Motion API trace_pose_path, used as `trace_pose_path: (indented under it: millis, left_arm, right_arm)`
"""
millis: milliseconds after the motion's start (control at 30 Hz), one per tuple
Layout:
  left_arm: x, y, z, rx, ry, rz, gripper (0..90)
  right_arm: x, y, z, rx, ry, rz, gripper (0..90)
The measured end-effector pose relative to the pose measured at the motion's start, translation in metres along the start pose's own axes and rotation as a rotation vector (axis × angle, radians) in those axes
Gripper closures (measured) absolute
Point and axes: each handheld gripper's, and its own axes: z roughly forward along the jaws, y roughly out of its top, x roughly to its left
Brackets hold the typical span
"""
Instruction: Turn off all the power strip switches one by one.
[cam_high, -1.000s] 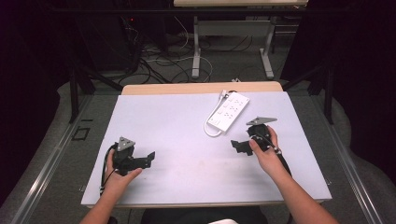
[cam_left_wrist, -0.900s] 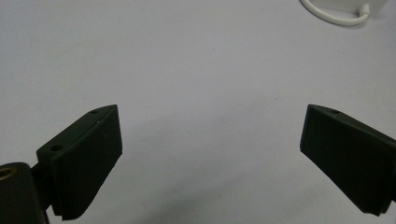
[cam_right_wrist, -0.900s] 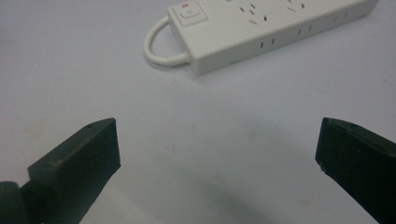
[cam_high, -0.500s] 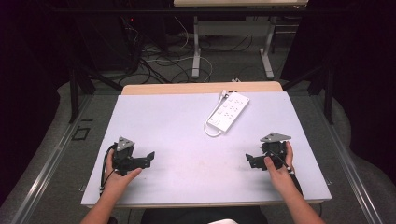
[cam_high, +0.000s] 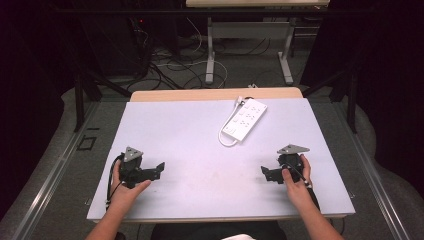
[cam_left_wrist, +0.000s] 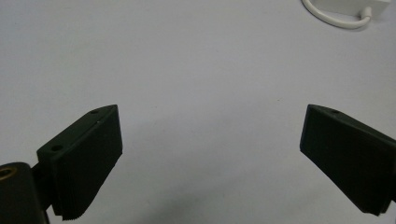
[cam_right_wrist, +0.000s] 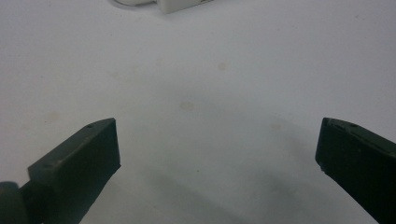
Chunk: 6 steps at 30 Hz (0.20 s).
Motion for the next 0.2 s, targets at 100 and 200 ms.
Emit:
trace_pose_path:
  millis: [100, 200]
  left_arm:
    - [-0.0001, 0.0000, 0.0004, 0.000, -0.002, -0.001, 5.6]
    - [-0.0002, -0.0003, 0.0015, -0.011, -0.001, -0.004, 5.6]
  right_arm:
    - [0.0007, -0.0006, 0.0008, 0.008, 0.008, 0.002, 0.0]
    - [-0.0001, -0.0006, 0.0005, 0.002, 0.010, 0.000, 0.0]
